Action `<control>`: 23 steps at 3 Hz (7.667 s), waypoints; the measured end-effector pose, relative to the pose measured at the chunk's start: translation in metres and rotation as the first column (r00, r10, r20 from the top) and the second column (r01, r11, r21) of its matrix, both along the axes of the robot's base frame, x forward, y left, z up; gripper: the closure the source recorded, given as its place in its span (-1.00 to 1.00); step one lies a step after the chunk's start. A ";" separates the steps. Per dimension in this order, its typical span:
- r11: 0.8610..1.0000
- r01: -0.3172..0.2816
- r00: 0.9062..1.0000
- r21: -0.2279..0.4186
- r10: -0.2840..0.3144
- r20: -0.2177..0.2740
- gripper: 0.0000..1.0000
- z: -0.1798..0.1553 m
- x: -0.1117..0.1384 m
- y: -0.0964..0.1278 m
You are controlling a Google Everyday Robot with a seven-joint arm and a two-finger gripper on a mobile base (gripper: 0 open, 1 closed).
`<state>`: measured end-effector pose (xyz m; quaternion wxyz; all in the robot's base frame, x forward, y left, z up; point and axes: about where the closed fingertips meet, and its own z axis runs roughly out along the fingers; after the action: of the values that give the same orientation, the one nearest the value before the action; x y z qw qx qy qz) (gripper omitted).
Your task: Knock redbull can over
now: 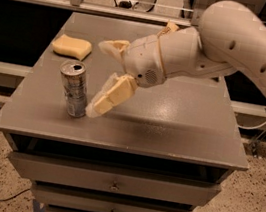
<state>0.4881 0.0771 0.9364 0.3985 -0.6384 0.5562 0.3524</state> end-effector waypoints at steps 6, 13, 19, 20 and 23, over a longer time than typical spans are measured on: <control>0.990 -0.060 0.991 0.127 0.075 -0.111 0.30 -0.029 0.007 0.054; 0.870 0.346 0.935 -0.350 -0.350 0.054 1.00 -0.010 0.049 -0.182; 0.857 0.226 0.968 -0.464 -0.252 0.005 -1.00 -0.053 0.044 -0.128; 0.870 0.227 0.965 -0.438 -0.260 -0.016 -1.00 -0.054 0.044 -0.130; 0.937 0.337 0.935 -0.095 -0.345 -0.084 -1.00 -0.039 0.058 -0.239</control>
Offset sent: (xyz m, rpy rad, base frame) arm -0.0004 0.0518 -0.0138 0.1364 0.0882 0.0836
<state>0.5460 -0.1622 0.8973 0.3997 -0.5291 0.6913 0.2870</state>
